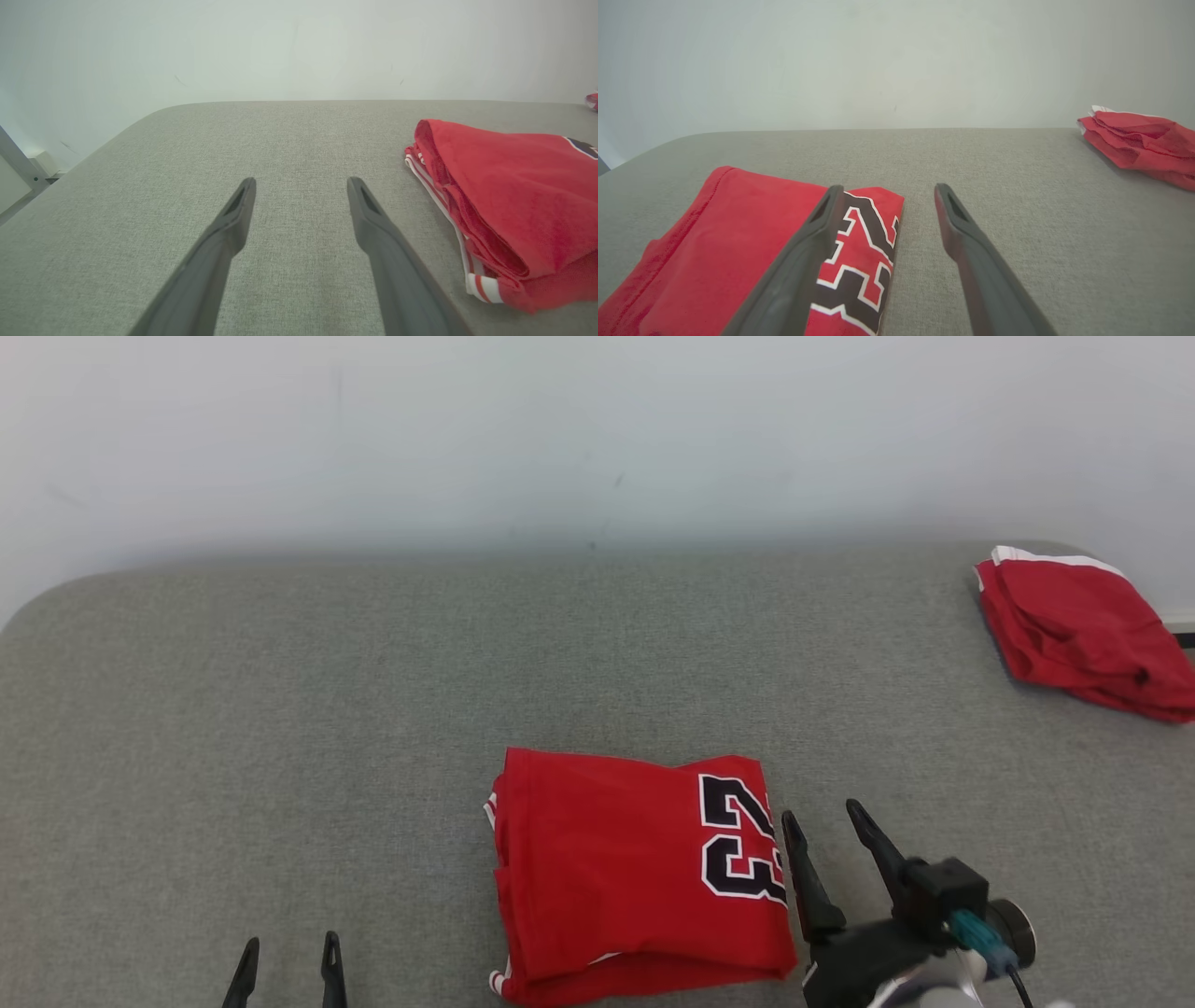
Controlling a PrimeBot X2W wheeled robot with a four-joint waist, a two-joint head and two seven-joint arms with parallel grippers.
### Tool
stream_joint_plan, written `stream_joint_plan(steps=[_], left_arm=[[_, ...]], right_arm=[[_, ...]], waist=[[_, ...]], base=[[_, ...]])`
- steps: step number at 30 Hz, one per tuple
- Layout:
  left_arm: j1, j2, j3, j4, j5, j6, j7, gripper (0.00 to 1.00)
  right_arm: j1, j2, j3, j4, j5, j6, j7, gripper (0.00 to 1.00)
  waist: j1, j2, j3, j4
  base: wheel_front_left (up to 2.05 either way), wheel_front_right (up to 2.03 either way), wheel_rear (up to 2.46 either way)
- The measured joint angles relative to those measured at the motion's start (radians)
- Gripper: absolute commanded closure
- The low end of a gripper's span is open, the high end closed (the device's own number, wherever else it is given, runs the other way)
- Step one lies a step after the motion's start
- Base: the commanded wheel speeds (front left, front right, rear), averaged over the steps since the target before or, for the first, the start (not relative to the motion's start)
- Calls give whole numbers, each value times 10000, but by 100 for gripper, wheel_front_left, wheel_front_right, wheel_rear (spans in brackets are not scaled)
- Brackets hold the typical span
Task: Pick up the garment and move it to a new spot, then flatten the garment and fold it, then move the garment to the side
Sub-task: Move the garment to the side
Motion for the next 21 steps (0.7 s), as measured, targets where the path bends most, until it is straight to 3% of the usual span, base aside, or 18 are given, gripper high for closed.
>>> stream_joint_plan(steps=[10,19,20,21], left_arm=[[-344,-2,-228,31,-272,105,0,0],[-328,0,-213,105,-297,138,0,0],[-329,2,-199,98,-297,142,0,0],[-329,0,-182,92,-299,144,0,0]], right_arm=[[-2549,-119,251,4518,21,0,127,0],[-3526,-44,792,7020,884,0,560,0],[-3589,-35,905,7129,1011,0,571,21],[-3615,-35,1018,7173,1212,0,564,75]], waist=[[0,0,200,556],[0,0,229,814],[-1,0,240,812],[0,0,253,804]], base=[[0,0,0],[0,0,0],[0,0,0],[0,0,0]])
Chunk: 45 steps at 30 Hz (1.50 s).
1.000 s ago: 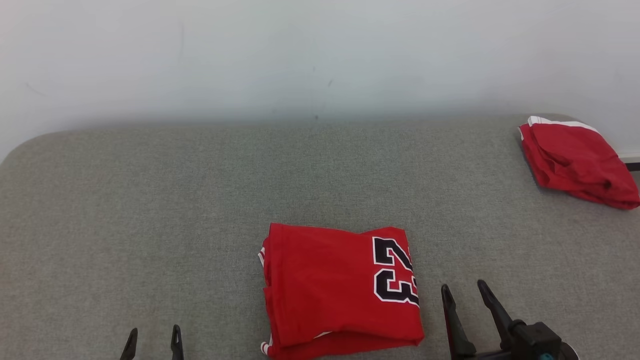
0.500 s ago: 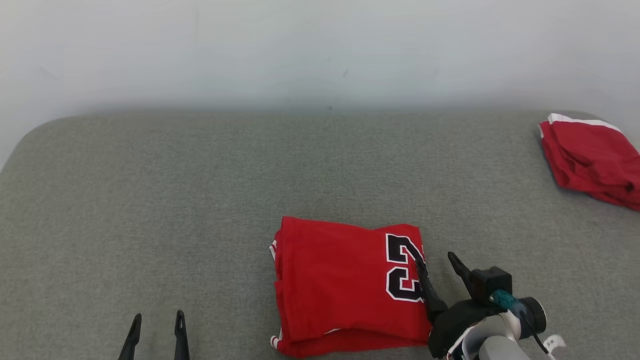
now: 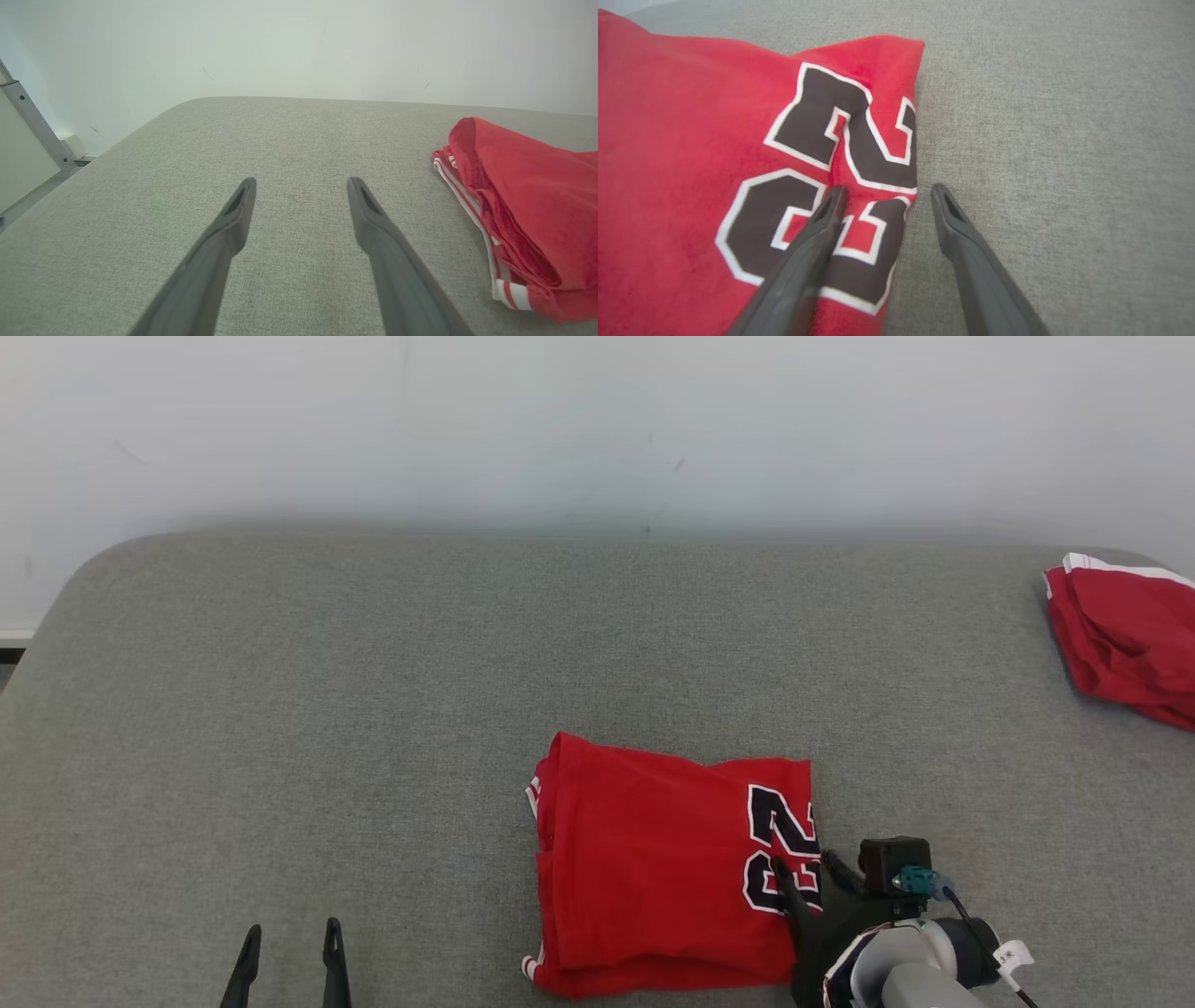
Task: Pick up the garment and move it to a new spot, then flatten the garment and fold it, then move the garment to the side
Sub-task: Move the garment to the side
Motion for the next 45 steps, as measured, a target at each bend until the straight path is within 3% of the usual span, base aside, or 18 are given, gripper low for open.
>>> stream_joint_plan(steps=[1,12,28,45], left_arm=[[-3,0,8,-10,-8,0,0,0],[-59,2,-12,-38,-90,17,0,0],[-1004,2,-186,-872,104,-249,0,0],[-2294,247,-98,-2886,765,-596,0,0]], right_arm=[[-3,0,165,-35,328,0,-10,100],[-795,-232,1475,-31,1246,0,-322,100],[-4567,-2652,2987,-27,1083,0,-111,100],[-8265,-4525,4050,130,1064,0,357,100]], waist=[[0,0,12,-9],[0,1,224,-278],[2,1,1551,-735],[3,2,4033,-2029]], base=[[0,0,0],[0,0,0],[0,0,0],[0,0,0]])
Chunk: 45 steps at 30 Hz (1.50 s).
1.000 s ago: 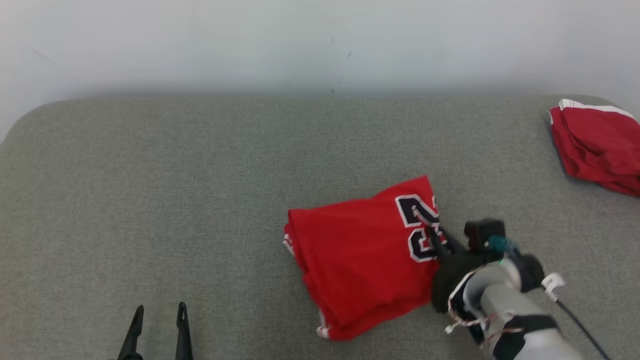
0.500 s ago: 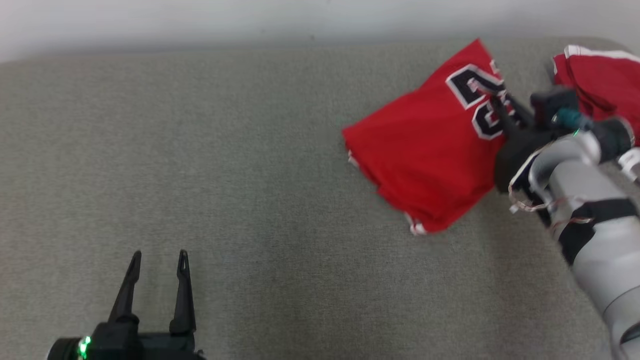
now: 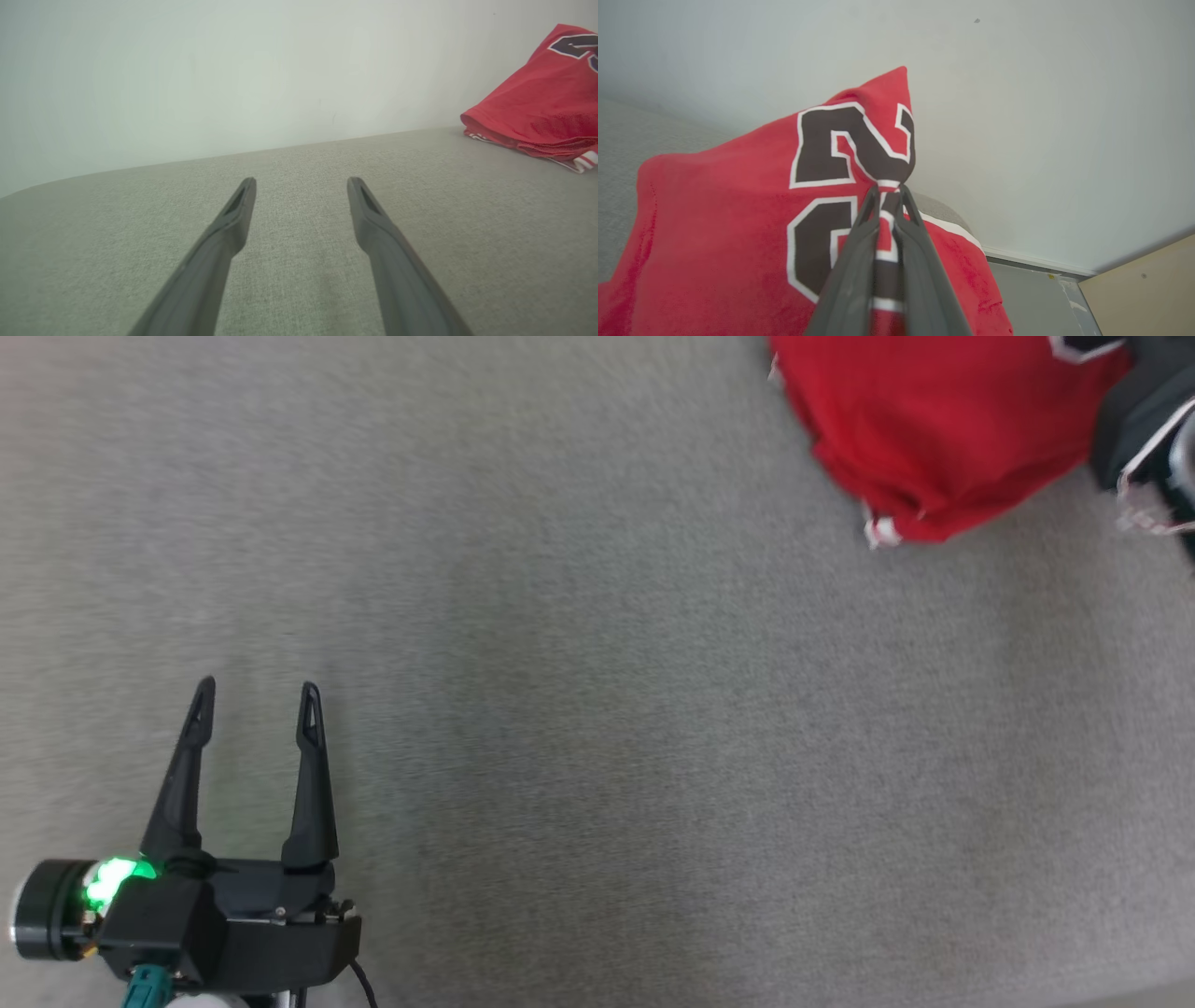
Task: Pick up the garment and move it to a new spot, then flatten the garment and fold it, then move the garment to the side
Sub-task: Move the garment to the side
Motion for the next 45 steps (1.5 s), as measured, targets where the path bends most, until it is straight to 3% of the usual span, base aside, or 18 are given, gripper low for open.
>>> stream_joint_plan(steps=[11,27,32,33,34,35,45], left_arm=[[-435,502,-100,-1290,274,-50,0,0],[-397,1135,-290,-2884,445,274,-6,0],[-389,1239,-341,-3093,443,449,-13,0],[-386,1266,-345,-3110,441,456,-13,0],[-384,1285,-353,-3120,426,472,-13,0],[-384,1304,-364,-3122,412,512,-13,0],[-405,1294,-449,-2798,213,763,-13,0]], right_arm=[[-1646,-1070,562,368,-92,0,566,100],[-3229,-1860,966,970,-1095,0,357,100],[-3301,-1789,917,1152,-1327,0,453,100],[-3301,-1776,884,1177,-1337,0,451,89],[-3301,-1766,834,1197,-1340,0,422,22],[-3301,-1764,825,1206,-1415,0,378,0],[-3322,-1707,247,1302,-2107,0,109,0]], waist=[[-2,0,1456,-949],[-3,-1,2909,-1548],[-4,-2,3108,-1641],[-4,-2,3126,-1647],[-4,-2,3136,-1650],[-4,-2,3140,-1645],[-3,-1,2854,-1543]], base=[[0,0,0],[0,0,0],[0,0,0],[0,0,0],[0,0,0],[0,0,0],[0,0,0]])
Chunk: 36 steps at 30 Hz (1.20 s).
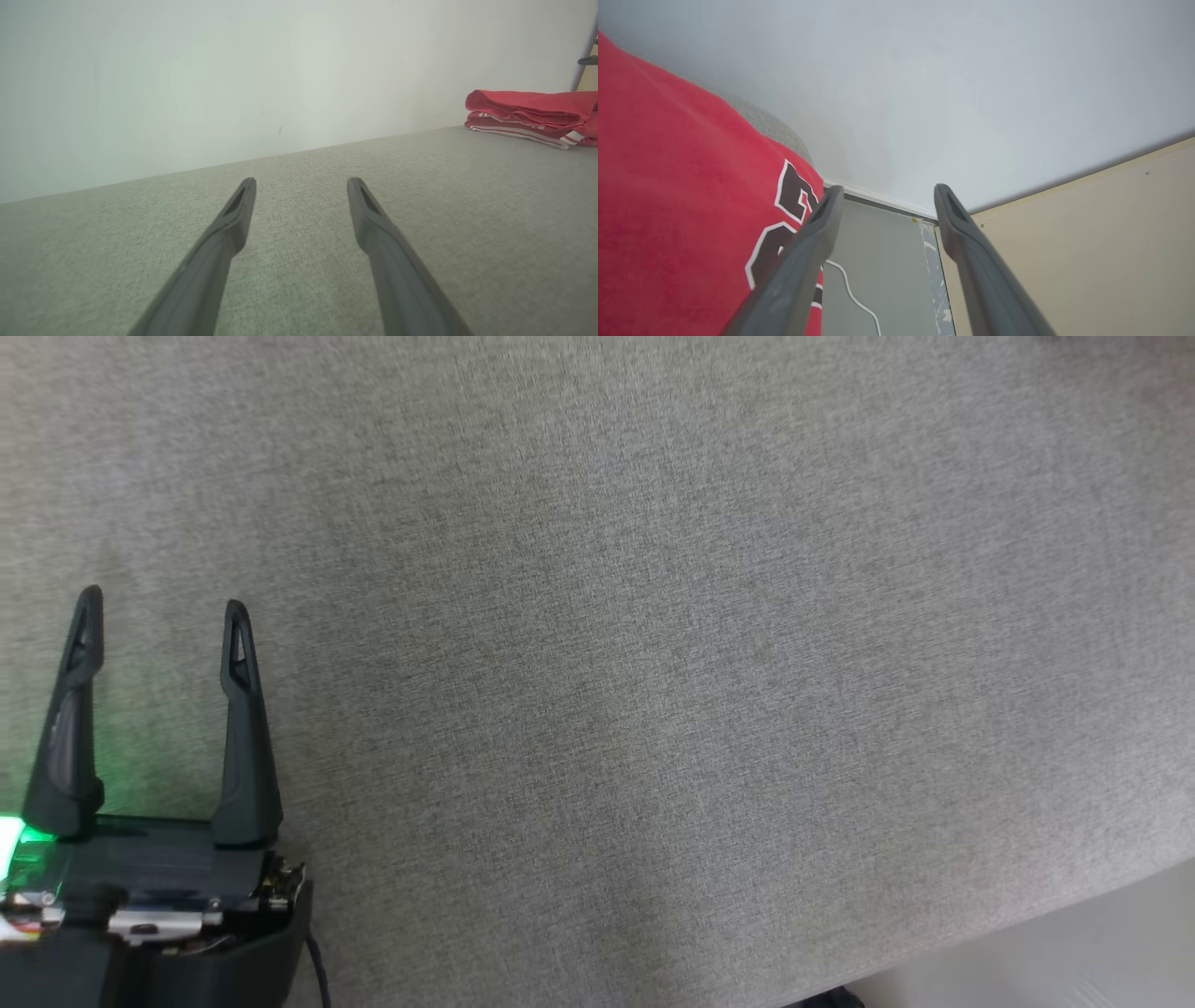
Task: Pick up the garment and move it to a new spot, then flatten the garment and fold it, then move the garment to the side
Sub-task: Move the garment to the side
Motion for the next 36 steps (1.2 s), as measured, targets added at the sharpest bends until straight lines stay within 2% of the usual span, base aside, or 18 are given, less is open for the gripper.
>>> stream_joint_plan(steps=[4,8,11,21,26,32,36], left_arm=[[29,-142,35,345,-119,96,4,0],[231,-443,236,909,-401,201,13,0],[453,-706,437,1250,-562,215,12,0],[1374,-1218,1143,2247,-711,71,13,0],[1759,-1381,1452,2514,-790,-59,13,0],[1955,-1480,1601,2986,-790,-157,13,0],[2175,-1507,1595,3308,-788,-228,13,0]], right_arm=[[22,295,-232,-102,-219,0,-543,0],[556,644,-836,-1112,-303,0,-984,0],[1463,754,-1622,-2460,-88,0,-1009,0],[6149,1599,-4533,-6450,257,0,-1030,0],[8073,2531,-5317,-7695,165,0,-1030,0],[10328,3104,-6176,-9164,-33,0,-1032,0],[11781,3590,-6353,-9912,25,0,-1032,0]], waist=[[0,0,-344,87],[0,0,-952,270],[0,-1,-1390,411],[-2,-2,-3070,939],[-2,-3,-3889,1146],[-3,-3,-4733,1368],[-3,-4,-5213,1529]], base=[[0,0,0],[0,0,0],[0,0,0],[0,0,0],[0,0,0],[0,0,0],[0,0,0]])
